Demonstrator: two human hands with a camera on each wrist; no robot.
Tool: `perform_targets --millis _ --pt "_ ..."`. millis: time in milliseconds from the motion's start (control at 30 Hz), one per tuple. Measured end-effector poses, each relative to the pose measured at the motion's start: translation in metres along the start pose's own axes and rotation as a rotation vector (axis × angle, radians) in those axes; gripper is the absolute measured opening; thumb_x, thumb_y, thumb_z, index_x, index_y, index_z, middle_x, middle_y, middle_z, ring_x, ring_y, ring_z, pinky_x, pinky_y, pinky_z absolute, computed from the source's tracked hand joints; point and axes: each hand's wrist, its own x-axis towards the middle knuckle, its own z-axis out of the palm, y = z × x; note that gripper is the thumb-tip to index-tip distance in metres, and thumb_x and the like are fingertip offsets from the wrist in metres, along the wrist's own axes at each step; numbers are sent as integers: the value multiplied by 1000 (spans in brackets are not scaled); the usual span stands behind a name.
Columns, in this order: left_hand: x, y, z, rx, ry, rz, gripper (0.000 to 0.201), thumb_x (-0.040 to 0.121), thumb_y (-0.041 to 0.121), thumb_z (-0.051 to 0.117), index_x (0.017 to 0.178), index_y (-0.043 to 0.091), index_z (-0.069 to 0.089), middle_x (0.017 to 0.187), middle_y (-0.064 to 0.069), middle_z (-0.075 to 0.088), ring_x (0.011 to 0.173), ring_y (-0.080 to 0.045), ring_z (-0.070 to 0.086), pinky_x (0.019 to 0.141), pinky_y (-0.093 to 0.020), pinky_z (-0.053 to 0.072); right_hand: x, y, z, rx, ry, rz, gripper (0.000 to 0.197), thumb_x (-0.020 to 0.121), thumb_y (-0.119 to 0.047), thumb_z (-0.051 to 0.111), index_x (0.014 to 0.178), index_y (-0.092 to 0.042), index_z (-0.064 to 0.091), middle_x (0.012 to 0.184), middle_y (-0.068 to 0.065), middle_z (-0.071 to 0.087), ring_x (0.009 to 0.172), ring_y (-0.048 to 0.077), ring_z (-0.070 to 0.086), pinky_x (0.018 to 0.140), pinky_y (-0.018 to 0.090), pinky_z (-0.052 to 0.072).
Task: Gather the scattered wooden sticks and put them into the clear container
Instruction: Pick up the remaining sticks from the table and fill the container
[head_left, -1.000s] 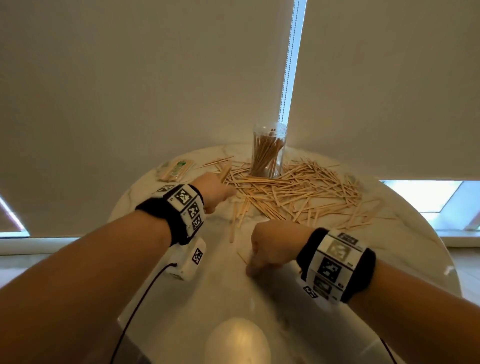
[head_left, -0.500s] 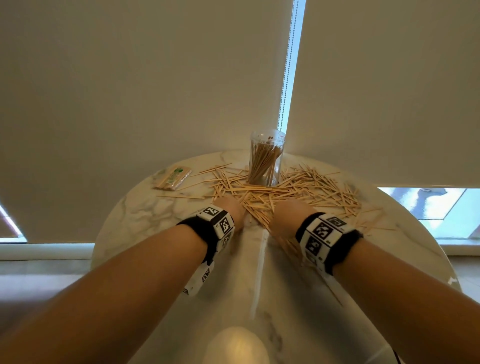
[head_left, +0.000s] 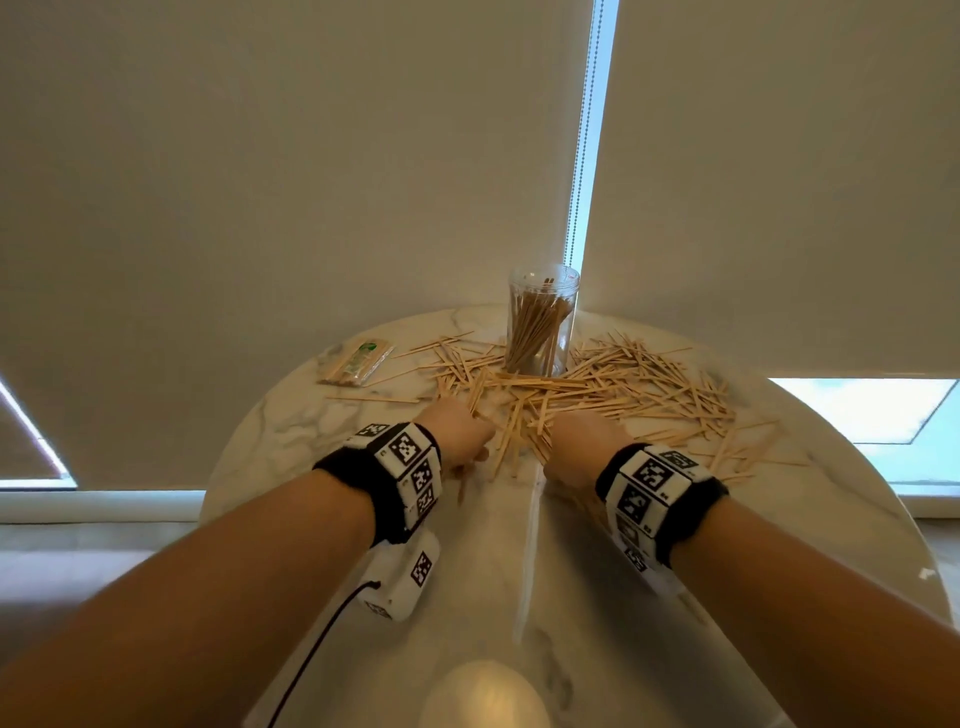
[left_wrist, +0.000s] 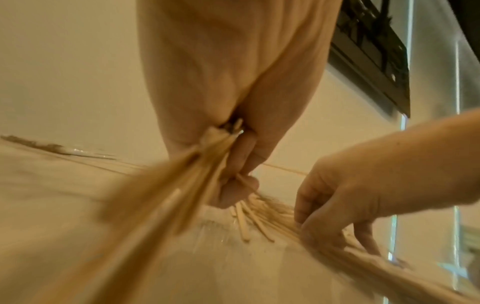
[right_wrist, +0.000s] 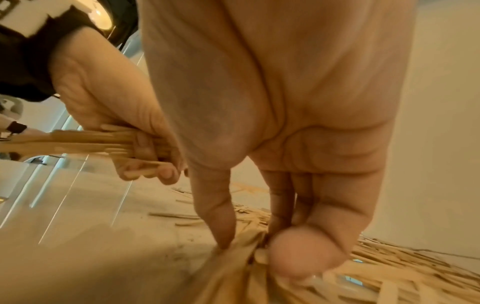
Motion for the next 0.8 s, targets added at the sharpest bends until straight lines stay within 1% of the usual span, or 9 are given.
perform_targets --millis 67,167,233,300,367,433,533,633,800 --pt "-2 0 -2 -229 -11 -32 19 92 19 52 90 6 66 74 -6 70 66 -21 59 66 -39 56 1 0 0 4 -19 11 23 96 -21 59 114 -8 66 93 4 57 85 21 55 73 28 47" --pt "-11 5 -4 -422 -12 -81 25 97 19 47 99 4 68 71 -4 67 65 -16 54 52 -25 51 -3 -1 -6 34 -46 27 27 98 -20 57 120 -6 64 103 9 61 95 24 60 80 29 52" --pt "-16 7 -5 -460 -15 -88 28 99 20 44 100 5 67 73 -5 66 69 -16 55 55 -25 51 -5 2 -11 73 -70 23 29 100 -21 55 122 -3 63 115 10 64 107 25 63 89 30 54" --pt "-18 8 -4 -480 -12 -93 27 99 20 43 101 7 66 71 -5 61 68 -17 54 62 -28 49 -5 10 -13 165 -88 46 30 100 -22 55 117 0 65 104 9 67 94 21 65 83 28 56" --pt "-18 9 -3 -506 -13 -103 24 98 20 45 105 12 66 75 -4 54 68 -18 53 70 -32 48 -2 19 -14 270 -85 67 25 97 -20 57 107 2 67 80 4 61 68 14 60 61 22 53" --pt "-16 8 -2 -565 -32 -113 24 94 22 50 110 17 66 81 -3 50 68 -17 50 73 -35 51 -1 25 -17 361 -84 107 19 95 -19 62 90 -2 68 73 5 65 61 14 61 58 24 55" --pt "-12 11 -3 -610 -34 -97 22 93 33 53 97 15 64 80 -2 47 67 -15 44 66 -32 45 -3 29 -25 501 -83 142 23 94 -22 68 93 0 73 84 12 77 76 22 75 80 38 63" --pt "-7 16 -2 -605 6 -37 34 97 49 47 84 19 58 76 0 48 68 -16 44 67 -32 40 -6 31 -28 631 -81 130 19 92 -20 71 94 -1 74 84 12 77 81 24 77 82 41 62" --pt "1 19 6 -776 52 -13 22 96 30 53 108 18 67 86 -4 52 52 -13 40 44 -26 35 -14 30 -32 786 41 97 11 94 -14 68 94 -4 73 85 11 76 76 20 75 74 33 63"
